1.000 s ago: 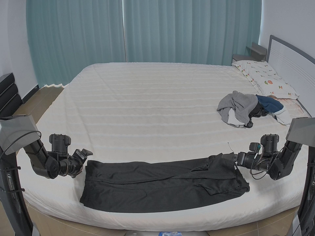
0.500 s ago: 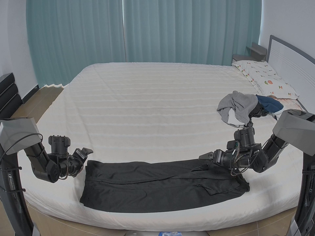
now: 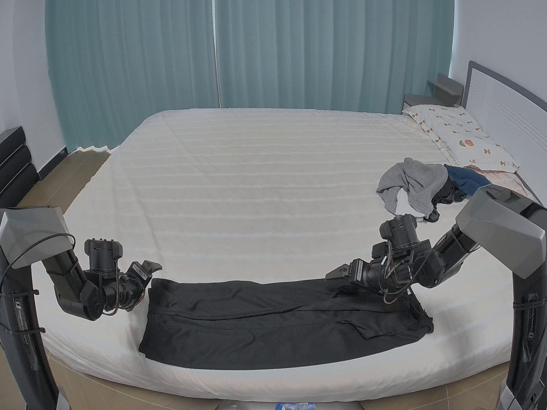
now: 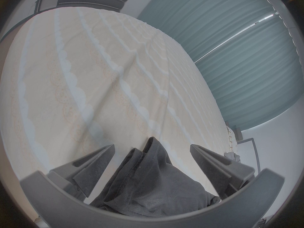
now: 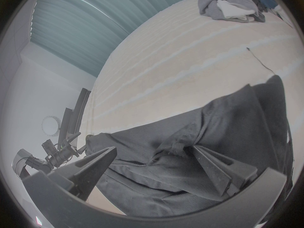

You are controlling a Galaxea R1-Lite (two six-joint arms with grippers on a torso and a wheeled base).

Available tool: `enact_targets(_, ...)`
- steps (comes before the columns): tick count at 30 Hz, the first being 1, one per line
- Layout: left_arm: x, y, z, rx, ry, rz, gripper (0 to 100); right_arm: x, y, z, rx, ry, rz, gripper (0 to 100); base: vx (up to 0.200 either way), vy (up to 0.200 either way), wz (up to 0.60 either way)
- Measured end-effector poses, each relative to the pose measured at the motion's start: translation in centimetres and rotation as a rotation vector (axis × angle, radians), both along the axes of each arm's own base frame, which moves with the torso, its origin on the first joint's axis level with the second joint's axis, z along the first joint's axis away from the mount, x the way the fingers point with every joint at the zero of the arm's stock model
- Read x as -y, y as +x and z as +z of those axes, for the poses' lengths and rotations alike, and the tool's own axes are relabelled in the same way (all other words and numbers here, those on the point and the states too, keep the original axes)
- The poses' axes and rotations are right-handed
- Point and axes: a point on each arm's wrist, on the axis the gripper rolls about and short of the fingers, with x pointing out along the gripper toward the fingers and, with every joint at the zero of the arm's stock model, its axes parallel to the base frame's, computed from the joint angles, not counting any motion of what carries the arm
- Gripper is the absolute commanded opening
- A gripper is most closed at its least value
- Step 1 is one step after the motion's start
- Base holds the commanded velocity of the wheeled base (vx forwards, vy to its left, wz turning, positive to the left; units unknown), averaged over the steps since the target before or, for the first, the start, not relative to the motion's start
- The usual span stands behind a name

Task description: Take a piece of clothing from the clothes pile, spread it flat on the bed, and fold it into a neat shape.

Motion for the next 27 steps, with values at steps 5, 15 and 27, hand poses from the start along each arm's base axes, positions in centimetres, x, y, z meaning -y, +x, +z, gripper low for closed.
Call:
enact_targets(5, 0.0, 0.0, 0.0, -0.001, 0.0, -0.001, 100, -1.0, 1.6, 0.5, 0.007, 0.041, -0.024, 100, 0.0, 0.0, 0.0)
enact_targets(15, 0.0, -0.1, -0.1, -0.004, 0.0, -0.001, 100, -1.8, 4.0, 0.5, -0.014, 0.139, -0.122, 100, 0.0, 0.0, 0.0)
enact_targets(27, 0.0, -0.1, -0.1, -0.004, 0.0, -0.001, 100, 2.9, 4.0, 2.7, 0.025, 0.135, -0.216, 100, 0.0, 0.0, 0.0)
